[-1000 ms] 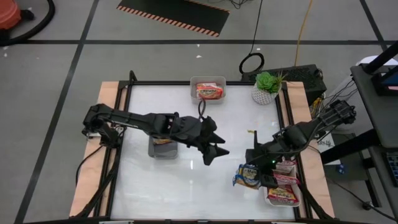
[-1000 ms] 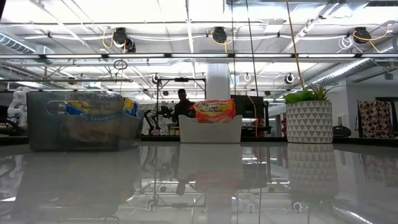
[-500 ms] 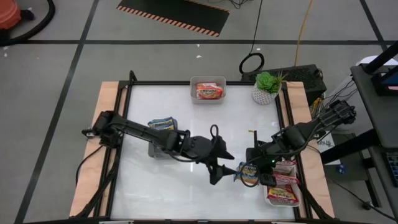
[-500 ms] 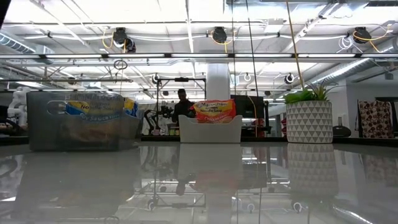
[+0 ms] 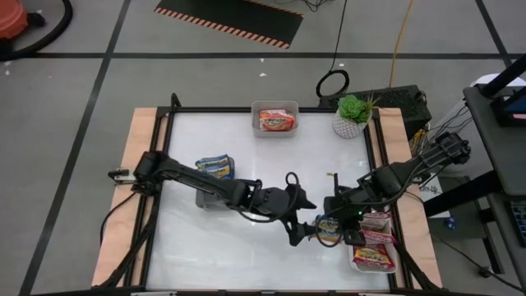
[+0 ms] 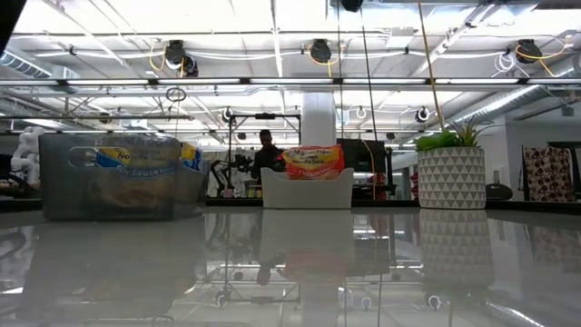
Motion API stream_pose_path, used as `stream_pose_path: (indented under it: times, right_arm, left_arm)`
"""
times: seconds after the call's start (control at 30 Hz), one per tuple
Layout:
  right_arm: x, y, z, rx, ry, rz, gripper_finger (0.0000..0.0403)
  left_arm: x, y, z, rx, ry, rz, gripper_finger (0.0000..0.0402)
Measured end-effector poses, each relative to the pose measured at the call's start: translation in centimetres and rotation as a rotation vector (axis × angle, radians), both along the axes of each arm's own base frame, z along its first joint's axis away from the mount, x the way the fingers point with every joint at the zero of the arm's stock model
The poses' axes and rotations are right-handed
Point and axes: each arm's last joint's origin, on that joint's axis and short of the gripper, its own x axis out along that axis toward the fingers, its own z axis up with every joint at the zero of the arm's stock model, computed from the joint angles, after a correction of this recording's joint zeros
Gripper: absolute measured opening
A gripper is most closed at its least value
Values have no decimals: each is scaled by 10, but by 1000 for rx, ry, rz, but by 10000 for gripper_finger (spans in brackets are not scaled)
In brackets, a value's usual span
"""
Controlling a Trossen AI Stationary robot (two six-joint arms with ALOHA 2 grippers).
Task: Sort Maruchan noodles
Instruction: Put the blue noodle pack into the black bin
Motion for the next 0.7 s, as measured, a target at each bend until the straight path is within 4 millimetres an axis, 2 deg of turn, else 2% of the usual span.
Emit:
stream_pose_path:
  times: [0.17,0.33,0.47,0.57,0.7]
  right_arm:
    - [2,1,1,-1,-33,27,115]
    - [4,2,2,8,-60,29,115]
    - [5,2,3,13,-71,29,115]
    - [5,2,3,11,-72,30,116]
    - [5,2,3,3,-78,32,116]
  left_arm:
    - [4,-1,-7,3,3,3,392]
    - [9,-4,-23,27,43,18,392]
    - [8,-7,-23,66,29,59,389]
    - [8,-9,-23,111,19,58,362]
    - [8,-10,-22,126,7,46,295]
